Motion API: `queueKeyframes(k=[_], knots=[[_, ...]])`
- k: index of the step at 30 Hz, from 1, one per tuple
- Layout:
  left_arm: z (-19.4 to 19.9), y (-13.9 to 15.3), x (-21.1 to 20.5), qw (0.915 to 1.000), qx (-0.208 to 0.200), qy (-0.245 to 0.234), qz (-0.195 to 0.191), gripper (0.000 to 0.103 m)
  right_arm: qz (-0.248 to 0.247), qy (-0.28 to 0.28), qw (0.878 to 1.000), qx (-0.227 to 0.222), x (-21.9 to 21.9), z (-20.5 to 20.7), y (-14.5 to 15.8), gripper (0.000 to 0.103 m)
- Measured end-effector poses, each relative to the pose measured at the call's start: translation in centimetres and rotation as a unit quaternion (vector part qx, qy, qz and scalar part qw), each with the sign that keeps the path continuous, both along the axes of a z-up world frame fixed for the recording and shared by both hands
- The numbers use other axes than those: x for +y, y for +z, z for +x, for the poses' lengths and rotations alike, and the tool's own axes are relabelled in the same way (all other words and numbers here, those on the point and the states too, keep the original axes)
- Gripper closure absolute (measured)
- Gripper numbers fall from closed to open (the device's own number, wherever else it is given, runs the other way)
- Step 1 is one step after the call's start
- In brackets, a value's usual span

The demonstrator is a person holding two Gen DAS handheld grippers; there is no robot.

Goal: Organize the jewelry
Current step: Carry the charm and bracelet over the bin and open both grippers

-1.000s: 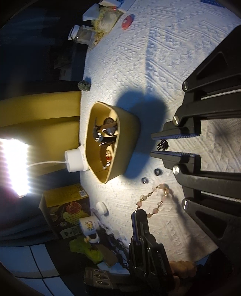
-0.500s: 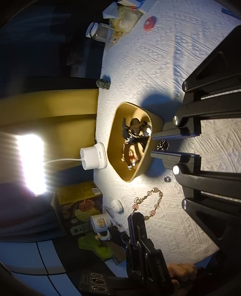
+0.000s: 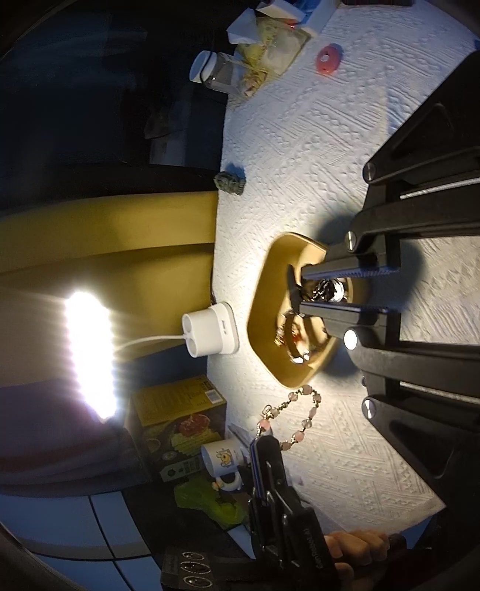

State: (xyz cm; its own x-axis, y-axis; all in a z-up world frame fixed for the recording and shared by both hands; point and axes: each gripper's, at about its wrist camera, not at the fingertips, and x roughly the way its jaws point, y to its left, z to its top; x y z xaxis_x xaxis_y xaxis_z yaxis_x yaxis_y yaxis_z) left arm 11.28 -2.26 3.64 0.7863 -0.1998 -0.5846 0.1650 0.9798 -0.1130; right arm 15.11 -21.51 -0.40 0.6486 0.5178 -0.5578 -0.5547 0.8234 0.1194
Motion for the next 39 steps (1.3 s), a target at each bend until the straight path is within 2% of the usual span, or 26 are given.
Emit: queueKeyframes(k=[10, 23, 25, 27, 29, 39], knots=[[5.7, -0.6, -0.4, 1.0000, 0.003, -0.007, 0.006, 0.096, -0.006, -0.004, 1.000, 0.004, 0.3, 4.2, 0.4, 0.092], [11.0, -4.1, 0.0, 0.9988, 0.048, -0.013, -0.002, 0.095, -0.014, -0.005, 1.000, 0.028, 1.8, 8.4, -1.1, 0.092], [11.4, -4.5, 0.2, 0.9984, 0.056, -0.008, 0.000, 0.093, -0.015, -0.004, 0.999, 0.031, 2.2, 8.9, -1.3, 0.092], [11.5, -4.7, 0.6, 0.9984, 0.057, -0.004, -0.003, 0.076, -0.017, -0.004, 0.999, 0.034, 2.5, 9.3, -1.6, 0.092], [11.4, -4.7, 1.1, 0.9986, 0.052, 0.002, -0.006, 0.067, -0.018, -0.002, 0.999, 0.036, 2.9, 9.6, -1.8, 0.092], [10.2, -4.5, 4.8, 0.9980, 0.042, 0.045, -0.011, 0.064, -0.024, 0.013, 0.999, 0.041, 5.7, 10.6, -2.1, 0.092]])
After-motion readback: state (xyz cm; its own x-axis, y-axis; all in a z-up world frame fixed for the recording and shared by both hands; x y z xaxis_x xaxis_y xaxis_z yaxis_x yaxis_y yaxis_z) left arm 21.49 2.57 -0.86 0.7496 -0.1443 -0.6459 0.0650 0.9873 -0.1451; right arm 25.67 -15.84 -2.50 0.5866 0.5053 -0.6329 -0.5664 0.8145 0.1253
